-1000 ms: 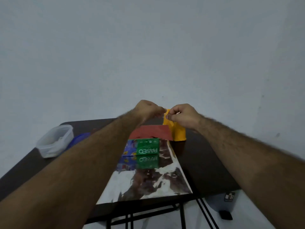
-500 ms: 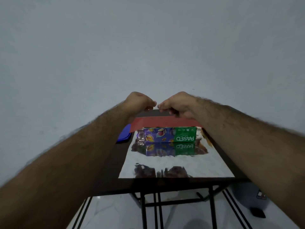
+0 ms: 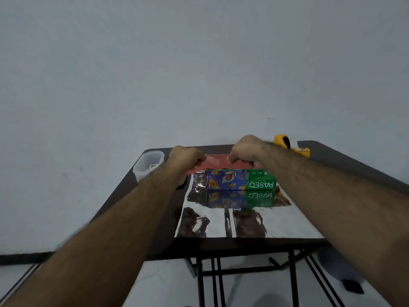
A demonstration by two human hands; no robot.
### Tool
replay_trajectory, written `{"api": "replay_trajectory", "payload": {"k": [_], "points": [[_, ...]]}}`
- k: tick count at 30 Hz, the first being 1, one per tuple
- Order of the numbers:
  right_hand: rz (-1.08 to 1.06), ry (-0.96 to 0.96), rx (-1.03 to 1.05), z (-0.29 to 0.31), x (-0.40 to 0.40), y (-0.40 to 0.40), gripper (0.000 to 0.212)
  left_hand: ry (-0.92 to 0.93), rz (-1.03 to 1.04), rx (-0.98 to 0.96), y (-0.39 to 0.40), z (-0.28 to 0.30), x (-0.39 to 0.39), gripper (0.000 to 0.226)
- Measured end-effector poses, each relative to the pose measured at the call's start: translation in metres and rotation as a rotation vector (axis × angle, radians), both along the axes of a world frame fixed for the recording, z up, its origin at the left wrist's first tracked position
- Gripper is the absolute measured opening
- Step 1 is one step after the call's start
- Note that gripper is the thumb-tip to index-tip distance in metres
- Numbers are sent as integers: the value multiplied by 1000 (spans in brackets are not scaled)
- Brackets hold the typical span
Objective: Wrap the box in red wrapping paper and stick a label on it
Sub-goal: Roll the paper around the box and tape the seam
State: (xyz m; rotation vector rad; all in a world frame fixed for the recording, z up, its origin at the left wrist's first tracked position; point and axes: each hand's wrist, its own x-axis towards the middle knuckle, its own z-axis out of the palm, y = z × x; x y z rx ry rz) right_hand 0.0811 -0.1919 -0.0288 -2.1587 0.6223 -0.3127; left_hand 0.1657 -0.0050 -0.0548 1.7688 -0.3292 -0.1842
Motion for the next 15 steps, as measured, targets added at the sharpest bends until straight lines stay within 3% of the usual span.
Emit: {"api": "replay_trajectory", "payload": {"k": [3,6,8,12,15], "points": [[117,-161,-233,-9,0,-7,17,1,-19,-100,-4,2,2,13],[229,-125,-505,-24,-1,-18,20,-3,-74,-201,-4,2,4,15],[264,-156,-542,-33,-7,-24,23,-25,-130,-256,-5,-3,4,11],[301,-184,-646,-50,-20,-26,50,-91,-224,-238,-10,-16,0,14],[295,-212,-790,-61,-21,-25,50,-111,-311,-259,-15,-15,-4,14]]}}
